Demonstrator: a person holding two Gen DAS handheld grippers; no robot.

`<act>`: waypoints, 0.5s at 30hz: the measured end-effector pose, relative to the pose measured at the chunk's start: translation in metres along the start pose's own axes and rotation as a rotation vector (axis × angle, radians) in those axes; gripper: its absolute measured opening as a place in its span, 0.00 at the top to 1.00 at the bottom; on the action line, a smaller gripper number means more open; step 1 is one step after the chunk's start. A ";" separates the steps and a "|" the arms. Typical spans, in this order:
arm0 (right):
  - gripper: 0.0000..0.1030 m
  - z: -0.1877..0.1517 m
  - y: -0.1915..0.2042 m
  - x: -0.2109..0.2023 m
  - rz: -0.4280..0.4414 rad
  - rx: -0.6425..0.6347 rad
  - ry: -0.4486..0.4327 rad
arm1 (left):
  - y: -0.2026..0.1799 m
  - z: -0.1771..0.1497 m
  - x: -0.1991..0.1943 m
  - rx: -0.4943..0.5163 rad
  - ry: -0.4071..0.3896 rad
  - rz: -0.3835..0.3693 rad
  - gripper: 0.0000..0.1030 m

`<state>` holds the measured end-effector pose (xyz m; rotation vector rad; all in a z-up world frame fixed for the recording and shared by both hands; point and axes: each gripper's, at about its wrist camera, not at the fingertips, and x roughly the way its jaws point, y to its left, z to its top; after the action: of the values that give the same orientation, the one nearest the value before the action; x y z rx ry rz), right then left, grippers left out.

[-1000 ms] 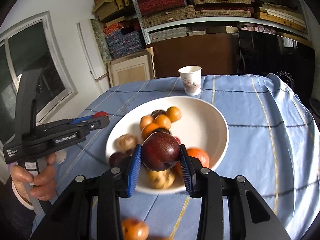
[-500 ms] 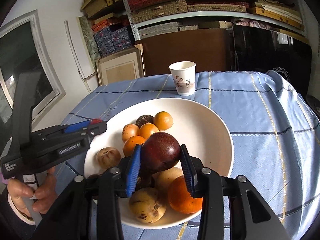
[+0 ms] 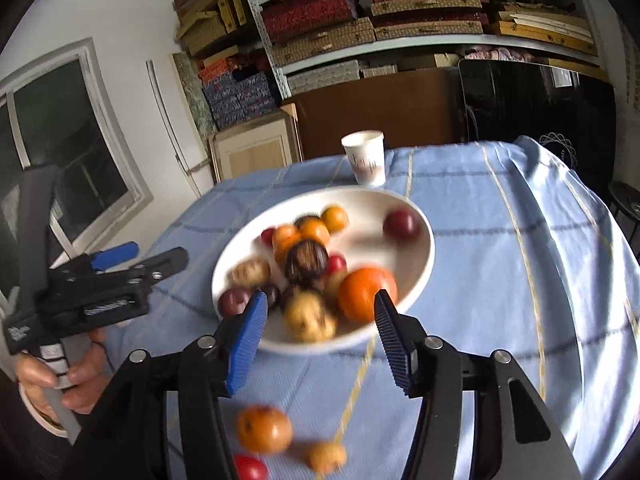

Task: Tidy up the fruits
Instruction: 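Move both open tools back to the fruits left on the cloth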

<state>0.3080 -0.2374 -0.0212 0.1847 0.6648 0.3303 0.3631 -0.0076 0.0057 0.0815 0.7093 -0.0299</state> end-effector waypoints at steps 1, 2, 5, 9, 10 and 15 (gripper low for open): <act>0.45 -0.005 -0.001 0.000 0.000 0.004 0.013 | -0.001 -0.006 -0.003 0.001 0.004 0.004 0.07; 0.45 -0.011 -0.003 0.001 0.007 0.014 0.029 | -0.003 -0.013 -0.006 0.005 0.009 0.011 0.07; 0.45 -0.021 -0.005 0.000 0.015 0.007 0.056 | -0.006 -0.038 -0.017 0.006 0.013 0.011 0.07; 0.45 -0.039 -0.005 0.000 -0.003 -0.033 0.107 | 0.003 -0.064 -0.019 -0.018 0.041 -0.013 0.07; 0.45 -0.045 -0.005 0.000 -0.003 -0.045 0.123 | 0.006 -0.072 -0.017 -0.021 0.058 -0.014 0.07; 0.45 -0.063 0.002 0.000 0.021 -0.074 0.186 | 0.021 -0.088 -0.013 -0.055 0.109 -0.015 0.07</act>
<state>0.2676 -0.2312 -0.0698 0.0912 0.8332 0.3947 0.2972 0.0205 -0.0517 0.0249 0.8193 -0.0199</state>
